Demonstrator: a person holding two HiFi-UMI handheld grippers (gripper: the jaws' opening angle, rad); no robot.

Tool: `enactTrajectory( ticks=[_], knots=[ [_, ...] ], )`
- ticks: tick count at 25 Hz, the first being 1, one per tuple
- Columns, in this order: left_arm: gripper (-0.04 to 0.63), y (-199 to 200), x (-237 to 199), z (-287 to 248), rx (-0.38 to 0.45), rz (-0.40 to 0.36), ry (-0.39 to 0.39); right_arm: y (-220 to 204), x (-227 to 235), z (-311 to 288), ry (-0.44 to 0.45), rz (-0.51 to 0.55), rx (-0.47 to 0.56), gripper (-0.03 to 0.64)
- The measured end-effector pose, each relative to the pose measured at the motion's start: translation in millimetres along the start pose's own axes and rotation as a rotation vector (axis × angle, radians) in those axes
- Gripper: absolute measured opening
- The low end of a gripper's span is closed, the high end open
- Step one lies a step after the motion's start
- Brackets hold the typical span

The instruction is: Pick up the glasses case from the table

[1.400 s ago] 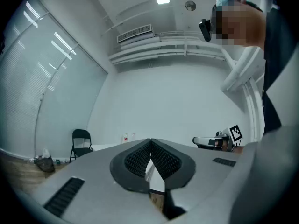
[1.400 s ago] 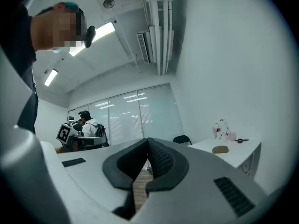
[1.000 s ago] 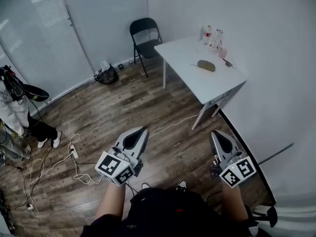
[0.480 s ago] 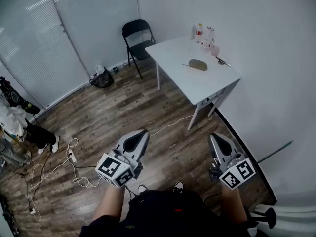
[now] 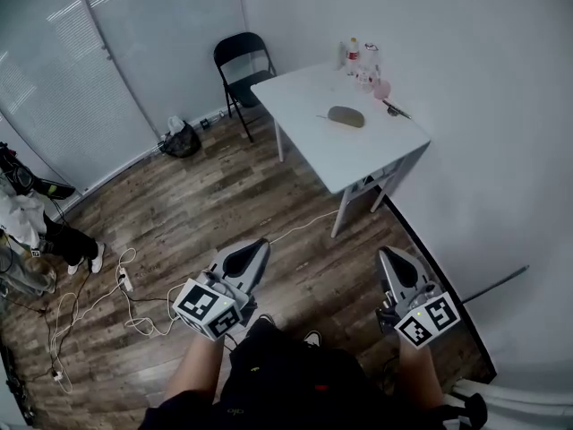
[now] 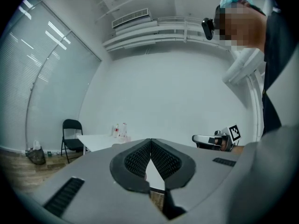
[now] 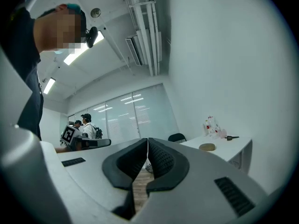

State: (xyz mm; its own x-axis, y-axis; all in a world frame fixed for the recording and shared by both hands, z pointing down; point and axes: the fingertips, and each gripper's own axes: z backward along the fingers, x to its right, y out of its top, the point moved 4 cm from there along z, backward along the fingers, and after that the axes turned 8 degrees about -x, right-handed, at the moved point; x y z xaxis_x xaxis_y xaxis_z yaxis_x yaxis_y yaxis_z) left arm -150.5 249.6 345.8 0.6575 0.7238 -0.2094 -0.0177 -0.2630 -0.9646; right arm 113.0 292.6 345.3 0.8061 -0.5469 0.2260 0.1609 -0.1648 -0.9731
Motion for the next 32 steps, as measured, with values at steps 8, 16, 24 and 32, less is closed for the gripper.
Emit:
enactTrajectory(
  ticks=[8,16,24,32],
  knots=[
    [0.020,10,-15,-59,0.008,-0.013,-0.048,-5,47,-16,-0.034,-0.003,-0.011,0.022],
    [0.020,31,-67,-128,0.021,-0.010,-0.086,6,100,-76,-0.049,-0.013,-0.031,0.023],
    [0.020,54,-161,-193,-0.003,0.021,-0.111,27,154,-180,-0.076,-0.019,-0.063,0.023],
    [0.020,78,-257,-256,-0.025,0.021,-0.147,47,194,-289,-0.085,-0.058,-0.071,0.023]
  ],
)
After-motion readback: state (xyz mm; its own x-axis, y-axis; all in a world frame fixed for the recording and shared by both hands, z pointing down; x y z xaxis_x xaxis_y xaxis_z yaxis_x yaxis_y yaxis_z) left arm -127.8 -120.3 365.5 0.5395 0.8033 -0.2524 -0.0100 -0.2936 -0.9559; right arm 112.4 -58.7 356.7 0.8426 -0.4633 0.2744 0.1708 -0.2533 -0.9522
